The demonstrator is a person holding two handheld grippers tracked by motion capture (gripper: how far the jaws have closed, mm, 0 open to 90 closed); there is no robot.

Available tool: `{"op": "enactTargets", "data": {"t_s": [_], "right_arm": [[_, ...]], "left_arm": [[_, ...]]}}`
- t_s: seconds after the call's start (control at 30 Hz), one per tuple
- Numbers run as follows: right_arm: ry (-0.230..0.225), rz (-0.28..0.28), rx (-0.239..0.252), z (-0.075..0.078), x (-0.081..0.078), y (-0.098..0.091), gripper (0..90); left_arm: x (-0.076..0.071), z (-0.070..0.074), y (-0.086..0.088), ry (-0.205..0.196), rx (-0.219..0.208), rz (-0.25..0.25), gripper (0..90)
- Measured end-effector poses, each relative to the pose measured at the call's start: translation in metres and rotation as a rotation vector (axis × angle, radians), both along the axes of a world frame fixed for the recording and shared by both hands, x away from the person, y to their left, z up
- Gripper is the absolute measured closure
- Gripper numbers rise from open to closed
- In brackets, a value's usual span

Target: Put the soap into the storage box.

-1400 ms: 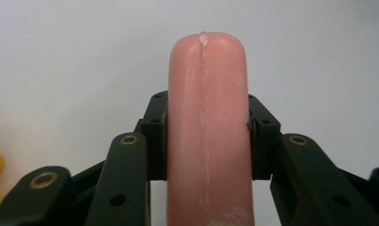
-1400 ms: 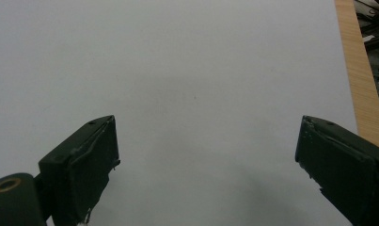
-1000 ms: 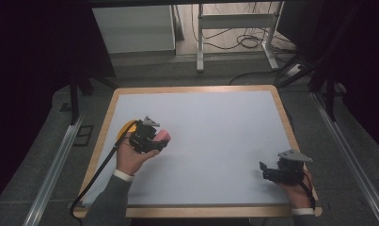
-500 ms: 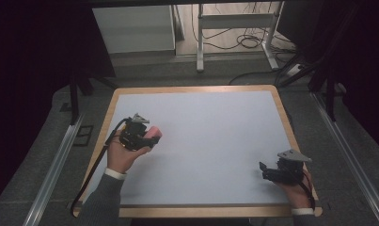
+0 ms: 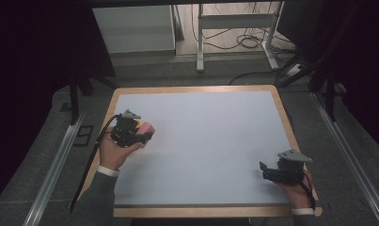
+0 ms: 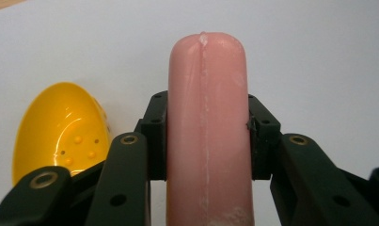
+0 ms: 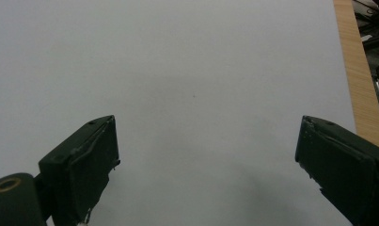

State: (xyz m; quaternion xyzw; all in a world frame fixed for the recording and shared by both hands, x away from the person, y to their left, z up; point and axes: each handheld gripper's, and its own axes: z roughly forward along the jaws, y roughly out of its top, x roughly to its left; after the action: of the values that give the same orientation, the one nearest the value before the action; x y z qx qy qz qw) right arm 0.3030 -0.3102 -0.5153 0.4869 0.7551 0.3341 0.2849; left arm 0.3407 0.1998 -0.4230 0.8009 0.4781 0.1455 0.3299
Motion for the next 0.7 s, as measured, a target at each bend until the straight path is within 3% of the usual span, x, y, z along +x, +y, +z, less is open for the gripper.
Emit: {"op": "enactTargets", "data": {"t_s": [0.7], "right_arm": [[0.002, -0.001, -0.003, -0.001, 0.000, 0.000, 6.3]], "left_arm": [[0.004, 0.006, 0.027, -0.004, 0.004, 0.067, 59.9]]}}
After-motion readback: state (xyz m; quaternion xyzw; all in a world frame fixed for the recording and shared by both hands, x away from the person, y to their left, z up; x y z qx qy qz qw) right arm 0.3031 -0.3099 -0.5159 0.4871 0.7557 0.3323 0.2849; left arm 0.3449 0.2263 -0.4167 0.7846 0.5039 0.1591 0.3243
